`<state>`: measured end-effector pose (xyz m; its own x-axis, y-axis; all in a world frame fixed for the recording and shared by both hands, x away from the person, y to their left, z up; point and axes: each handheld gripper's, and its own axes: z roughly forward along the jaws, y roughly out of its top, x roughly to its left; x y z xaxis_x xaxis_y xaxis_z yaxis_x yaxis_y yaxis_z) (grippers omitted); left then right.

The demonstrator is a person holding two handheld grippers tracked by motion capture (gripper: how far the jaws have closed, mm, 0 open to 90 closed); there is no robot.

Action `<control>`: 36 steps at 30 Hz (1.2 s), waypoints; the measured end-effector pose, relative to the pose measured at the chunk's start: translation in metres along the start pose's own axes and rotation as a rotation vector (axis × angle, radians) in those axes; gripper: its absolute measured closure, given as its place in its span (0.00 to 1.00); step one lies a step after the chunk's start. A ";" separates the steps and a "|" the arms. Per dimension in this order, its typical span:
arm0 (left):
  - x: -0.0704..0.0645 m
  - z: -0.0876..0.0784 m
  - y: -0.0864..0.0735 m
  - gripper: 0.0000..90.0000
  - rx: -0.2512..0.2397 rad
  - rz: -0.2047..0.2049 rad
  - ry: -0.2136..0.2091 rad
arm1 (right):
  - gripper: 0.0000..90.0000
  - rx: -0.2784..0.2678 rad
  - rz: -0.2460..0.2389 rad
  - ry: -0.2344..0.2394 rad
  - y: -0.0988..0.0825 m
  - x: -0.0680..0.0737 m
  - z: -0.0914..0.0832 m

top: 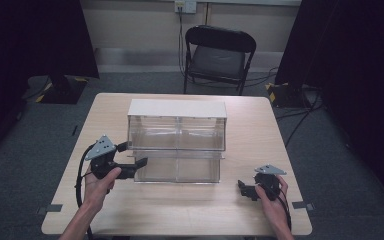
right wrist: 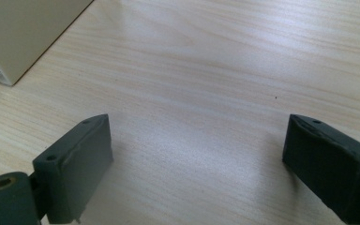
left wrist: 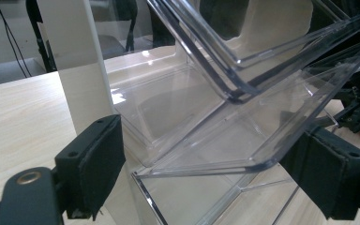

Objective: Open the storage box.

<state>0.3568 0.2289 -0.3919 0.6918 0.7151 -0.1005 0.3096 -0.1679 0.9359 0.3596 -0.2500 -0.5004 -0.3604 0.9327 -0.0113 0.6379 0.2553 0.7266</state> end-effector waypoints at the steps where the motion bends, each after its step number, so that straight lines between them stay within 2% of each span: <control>1: 0.000 0.000 0.000 0.17 0.000 -0.007 -0.003 | 0.09 0.000 0.000 0.000 0.000 0.000 0.000; 4: 0.001 0.001 0.002 0.17 0.008 0.006 -0.005 | 0.09 0.000 0.000 0.000 0.000 0.000 0.000; 7: -0.001 0.002 0.002 0.16 0.003 -0.009 -0.009 | 0.09 0.000 -0.001 0.000 0.000 0.000 0.000; 14: -0.001 0.005 0.005 0.16 0.017 -0.001 -0.006 | 0.09 0.000 0.000 0.000 0.000 0.000 0.000; 16: -0.002 0.005 0.006 0.15 0.019 -0.012 -0.005 | 0.09 0.000 -0.001 0.000 0.000 0.000 0.000; 36: 0.000 0.006 0.008 0.13 0.031 -0.028 -0.021 | 0.08 0.000 -0.002 0.001 0.000 0.000 0.000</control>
<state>0.3634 0.2232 -0.3861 0.6961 0.7053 -0.1341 0.3489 -0.1691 0.9218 0.3599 -0.2500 -0.5005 -0.3626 0.9319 -0.0120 0.6370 0.2572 0.7267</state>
